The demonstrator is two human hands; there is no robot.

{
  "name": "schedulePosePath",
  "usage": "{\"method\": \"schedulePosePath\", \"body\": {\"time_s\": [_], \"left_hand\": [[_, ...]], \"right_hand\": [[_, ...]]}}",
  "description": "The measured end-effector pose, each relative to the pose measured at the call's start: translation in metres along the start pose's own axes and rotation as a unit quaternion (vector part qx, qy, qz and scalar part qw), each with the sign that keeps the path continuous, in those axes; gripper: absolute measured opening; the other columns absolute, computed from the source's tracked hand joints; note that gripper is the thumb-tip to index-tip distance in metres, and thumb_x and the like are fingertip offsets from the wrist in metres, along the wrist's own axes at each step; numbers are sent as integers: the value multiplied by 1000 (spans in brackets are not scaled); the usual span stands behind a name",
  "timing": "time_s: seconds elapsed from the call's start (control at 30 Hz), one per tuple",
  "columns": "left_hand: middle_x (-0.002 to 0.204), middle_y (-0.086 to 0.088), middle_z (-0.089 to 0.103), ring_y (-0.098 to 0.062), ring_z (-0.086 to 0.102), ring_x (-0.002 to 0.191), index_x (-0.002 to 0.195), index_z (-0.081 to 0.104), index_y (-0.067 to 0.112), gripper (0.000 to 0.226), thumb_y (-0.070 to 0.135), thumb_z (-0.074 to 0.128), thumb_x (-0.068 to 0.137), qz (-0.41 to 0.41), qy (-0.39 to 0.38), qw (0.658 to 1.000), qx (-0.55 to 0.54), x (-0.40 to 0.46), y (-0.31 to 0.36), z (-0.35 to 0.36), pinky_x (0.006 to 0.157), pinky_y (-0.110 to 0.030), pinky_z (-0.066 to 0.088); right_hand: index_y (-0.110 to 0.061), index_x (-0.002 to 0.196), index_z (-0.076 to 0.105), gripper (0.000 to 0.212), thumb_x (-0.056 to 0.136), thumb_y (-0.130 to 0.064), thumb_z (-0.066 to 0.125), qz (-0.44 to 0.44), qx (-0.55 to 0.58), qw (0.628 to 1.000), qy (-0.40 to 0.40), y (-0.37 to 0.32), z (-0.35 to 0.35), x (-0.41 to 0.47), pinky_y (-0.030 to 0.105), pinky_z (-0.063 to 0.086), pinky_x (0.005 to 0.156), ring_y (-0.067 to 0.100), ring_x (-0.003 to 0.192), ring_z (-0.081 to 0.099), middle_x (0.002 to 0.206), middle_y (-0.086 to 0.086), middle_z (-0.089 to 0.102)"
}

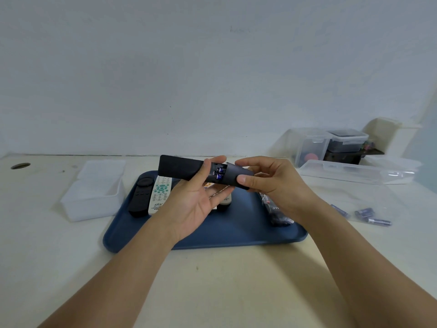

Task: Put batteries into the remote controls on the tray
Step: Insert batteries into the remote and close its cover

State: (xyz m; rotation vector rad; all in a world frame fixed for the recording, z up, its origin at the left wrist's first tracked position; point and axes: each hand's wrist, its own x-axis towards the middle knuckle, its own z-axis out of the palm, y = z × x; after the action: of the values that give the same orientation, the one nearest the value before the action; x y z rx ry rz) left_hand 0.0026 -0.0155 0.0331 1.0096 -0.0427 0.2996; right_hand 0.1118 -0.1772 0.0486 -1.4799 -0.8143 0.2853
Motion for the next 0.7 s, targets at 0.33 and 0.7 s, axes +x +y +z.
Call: {"method": "schedulePosePath", "body": {"time_s": [0.33,0.7], "left_hand": [[125,-20,69,-32,63,123,125,59,10,31,27,47,102,2,-26,999,30,-3,-5,5,106,-43,49],[127,-14,70,-23,63,124,133,57,11,35,2,53,100,34,-30,987,153,-6,-10,0,106,-37,50]], "right_hand": [[-6,99,75,29,73,-6,86,4,-44,998,35,2,5,-1,22,56,70,24,77,71,98,28,68],[-7,87,78,20,71,-13,88,-6,-40,998,49,3,8,-4,30,60,75,26,78,74,85,19,75]]}}
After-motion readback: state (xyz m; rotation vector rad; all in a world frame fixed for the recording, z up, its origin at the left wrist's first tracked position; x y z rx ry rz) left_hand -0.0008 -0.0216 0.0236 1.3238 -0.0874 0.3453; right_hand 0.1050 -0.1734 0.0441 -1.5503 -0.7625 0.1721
